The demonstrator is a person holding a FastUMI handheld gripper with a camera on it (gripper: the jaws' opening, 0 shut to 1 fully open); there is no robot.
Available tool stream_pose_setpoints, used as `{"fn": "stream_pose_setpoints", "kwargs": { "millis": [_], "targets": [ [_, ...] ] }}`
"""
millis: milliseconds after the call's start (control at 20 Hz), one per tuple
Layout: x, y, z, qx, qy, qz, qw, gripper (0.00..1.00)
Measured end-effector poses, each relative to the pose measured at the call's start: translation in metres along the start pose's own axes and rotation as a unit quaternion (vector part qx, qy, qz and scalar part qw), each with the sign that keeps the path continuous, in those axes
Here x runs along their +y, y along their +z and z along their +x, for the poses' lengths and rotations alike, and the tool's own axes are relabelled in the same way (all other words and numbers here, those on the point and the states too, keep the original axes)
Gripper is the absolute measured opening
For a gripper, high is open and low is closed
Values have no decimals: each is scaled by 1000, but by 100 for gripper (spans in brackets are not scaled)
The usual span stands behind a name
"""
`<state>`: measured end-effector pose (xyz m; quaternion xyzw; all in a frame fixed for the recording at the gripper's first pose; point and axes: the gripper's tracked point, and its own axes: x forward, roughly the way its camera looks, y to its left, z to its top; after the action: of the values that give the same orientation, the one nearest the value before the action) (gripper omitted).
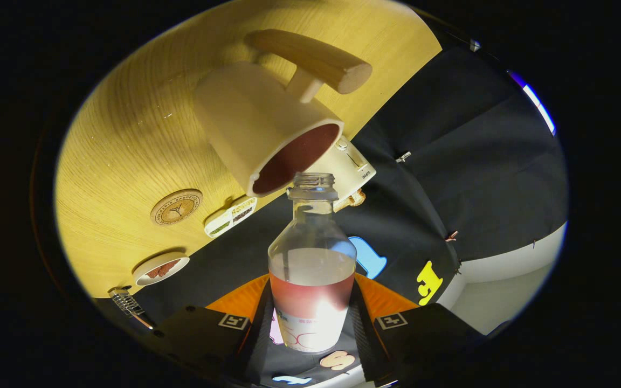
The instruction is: Take the bottle from table, then pour the juice into the cup, finally place the bottle on the coaster
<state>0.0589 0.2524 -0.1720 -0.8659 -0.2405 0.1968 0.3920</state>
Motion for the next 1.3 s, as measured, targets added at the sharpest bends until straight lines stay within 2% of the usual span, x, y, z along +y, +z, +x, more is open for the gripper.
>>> {"fn": "stream_pose_setpoints", "kwargs": {
  "millis": [250, 400, 550, 650, 750, 850, 1050, 1100, 1300],
  "targets": [
    [6, -7, 1, 17, 14, 39, 999, 70],
    [15, -14, -2, 37, 30, 88, 995, 70],
    [32, -16, -14, 64, 61, 180, 980, 70],
    [42, -17, -20, 86, 85, 254, 959, 71],
    [52, -13, -26, 107, 111, 338, 929, 71],
    [61, -5, -29, 123, 140, 414, 891, 71],
    [60, 11, -29, 139, 143, 534, 821, 71],
    [57, 15, -30, 138, 137, 569, 799, 71],
    [48, 19, -28, 139, 110, 699, 693, 71]
  ]
}}
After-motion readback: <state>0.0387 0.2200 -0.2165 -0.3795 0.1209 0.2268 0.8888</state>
